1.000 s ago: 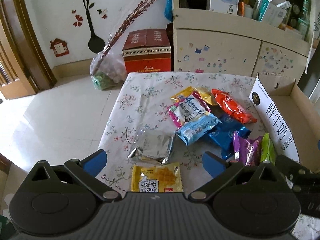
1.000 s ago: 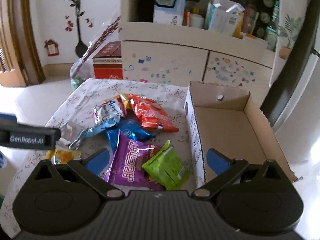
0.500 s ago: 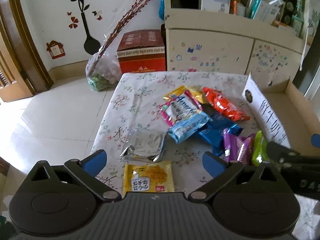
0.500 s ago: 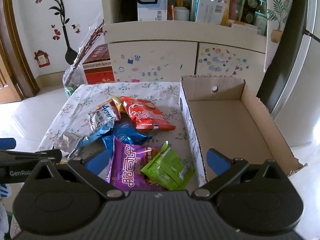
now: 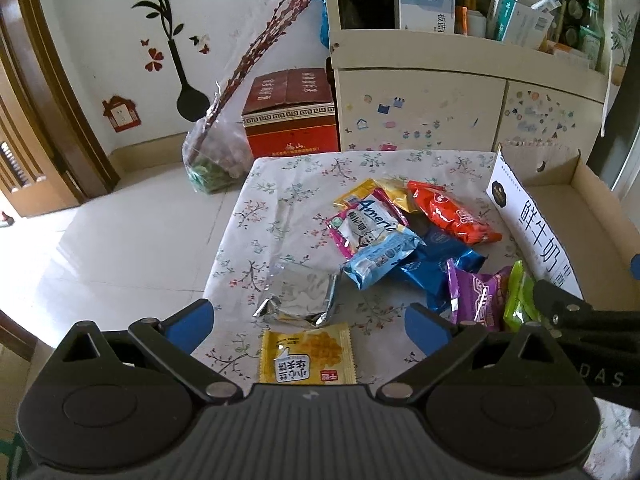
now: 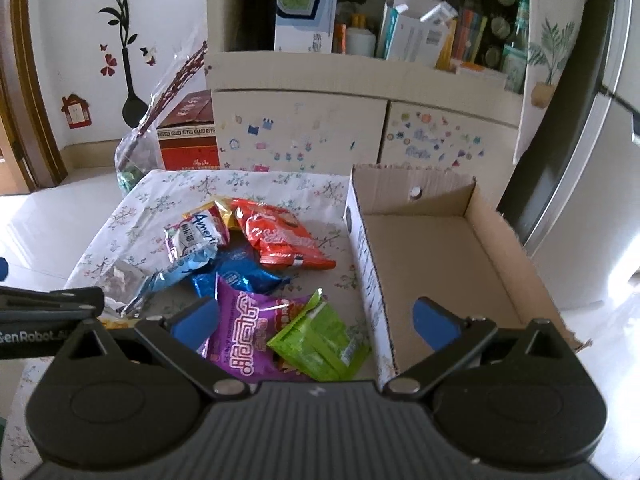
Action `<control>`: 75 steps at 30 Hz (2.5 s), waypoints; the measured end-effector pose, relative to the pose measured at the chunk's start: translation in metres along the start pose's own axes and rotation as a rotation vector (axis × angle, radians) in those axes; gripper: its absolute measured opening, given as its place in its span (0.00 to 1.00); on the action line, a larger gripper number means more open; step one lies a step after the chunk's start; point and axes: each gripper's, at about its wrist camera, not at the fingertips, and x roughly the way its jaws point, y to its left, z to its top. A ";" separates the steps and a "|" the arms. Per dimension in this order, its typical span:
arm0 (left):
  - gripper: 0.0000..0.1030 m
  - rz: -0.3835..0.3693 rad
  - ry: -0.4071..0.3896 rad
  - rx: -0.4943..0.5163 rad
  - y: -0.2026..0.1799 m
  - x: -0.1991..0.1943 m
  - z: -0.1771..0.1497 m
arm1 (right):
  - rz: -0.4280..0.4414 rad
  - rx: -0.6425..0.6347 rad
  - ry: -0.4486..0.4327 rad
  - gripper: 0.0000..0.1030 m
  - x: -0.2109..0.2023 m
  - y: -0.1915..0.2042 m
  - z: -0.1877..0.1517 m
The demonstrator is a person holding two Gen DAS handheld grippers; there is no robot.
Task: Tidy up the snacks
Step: 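Lower the left tool toward the yellow waffle packet while the right tool approaches the green packet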
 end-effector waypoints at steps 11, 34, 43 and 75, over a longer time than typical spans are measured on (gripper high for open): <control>1.00 0.042 -0.007 0.015 -0.002 -0.008 -0.002 | 0.004 -0.014 -0.008 0.99 -0.006 0.002 0.000; 1.00 0.087 -0.006 0.036 -0.007 -0.012 -0.002 | 0.018 -0.015 0.001 0.99 -0.003 0.002 -0.002; 1.00 0.074 0.012 0.018 -0.004 -0.008 -0.003 | 0.019 -0.016 0.008 0.99 -0.002 0.002 -0.001; 1.00 0.025 0.039 -0.040 -0.001 0.003 -0.007 | 0.070 0.006 0.027 0.99 0.003 -0.006 -0.005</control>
